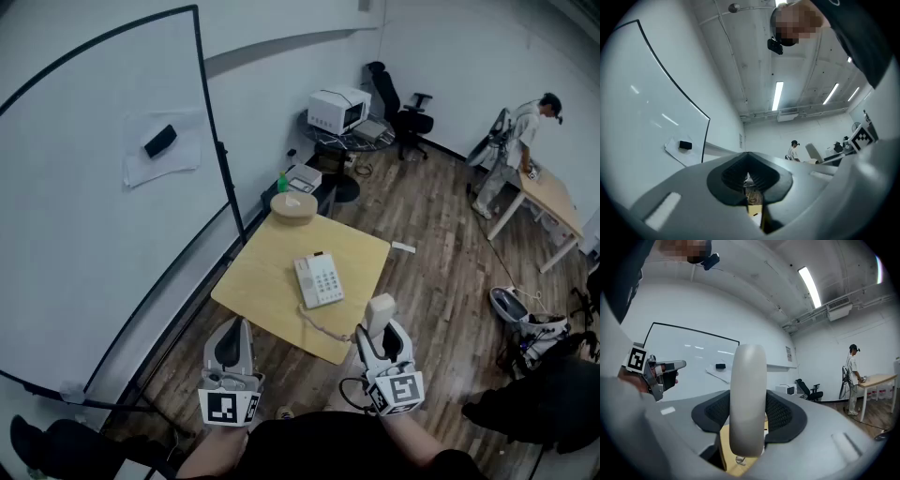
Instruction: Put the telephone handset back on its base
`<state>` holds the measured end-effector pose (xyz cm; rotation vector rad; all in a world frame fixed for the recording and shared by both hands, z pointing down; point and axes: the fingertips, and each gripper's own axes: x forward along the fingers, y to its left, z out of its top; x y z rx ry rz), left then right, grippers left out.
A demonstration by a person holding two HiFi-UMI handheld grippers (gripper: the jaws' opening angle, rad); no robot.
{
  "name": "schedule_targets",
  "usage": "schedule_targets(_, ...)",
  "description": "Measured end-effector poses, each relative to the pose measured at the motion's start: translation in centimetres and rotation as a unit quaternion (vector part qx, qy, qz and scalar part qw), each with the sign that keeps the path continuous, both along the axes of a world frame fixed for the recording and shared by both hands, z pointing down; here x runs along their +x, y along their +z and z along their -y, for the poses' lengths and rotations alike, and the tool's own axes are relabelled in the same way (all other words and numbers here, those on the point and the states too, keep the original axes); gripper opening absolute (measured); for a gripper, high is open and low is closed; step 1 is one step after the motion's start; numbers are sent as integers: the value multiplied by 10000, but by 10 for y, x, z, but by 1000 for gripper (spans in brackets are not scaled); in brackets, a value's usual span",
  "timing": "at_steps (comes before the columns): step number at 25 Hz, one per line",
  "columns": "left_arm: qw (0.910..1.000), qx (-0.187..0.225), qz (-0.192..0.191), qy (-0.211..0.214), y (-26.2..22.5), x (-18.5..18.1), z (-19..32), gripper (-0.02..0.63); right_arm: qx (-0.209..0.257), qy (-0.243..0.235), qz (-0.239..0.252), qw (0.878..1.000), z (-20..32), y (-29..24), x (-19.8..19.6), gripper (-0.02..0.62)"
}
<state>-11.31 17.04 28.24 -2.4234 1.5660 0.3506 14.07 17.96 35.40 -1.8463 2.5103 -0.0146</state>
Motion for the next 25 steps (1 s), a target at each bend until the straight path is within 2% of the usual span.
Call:
schedule_targets(10, 9999, -29, -37, 163, 6, -5, 13, -2, -50, -25, 92, 9999, 10, 1, -10, 229)
schedule_targets(25, 9977, -250, -96, 619, 32, -22, 51, -2, 17, 125, -280, 9995, 46, 2, -49, 229)
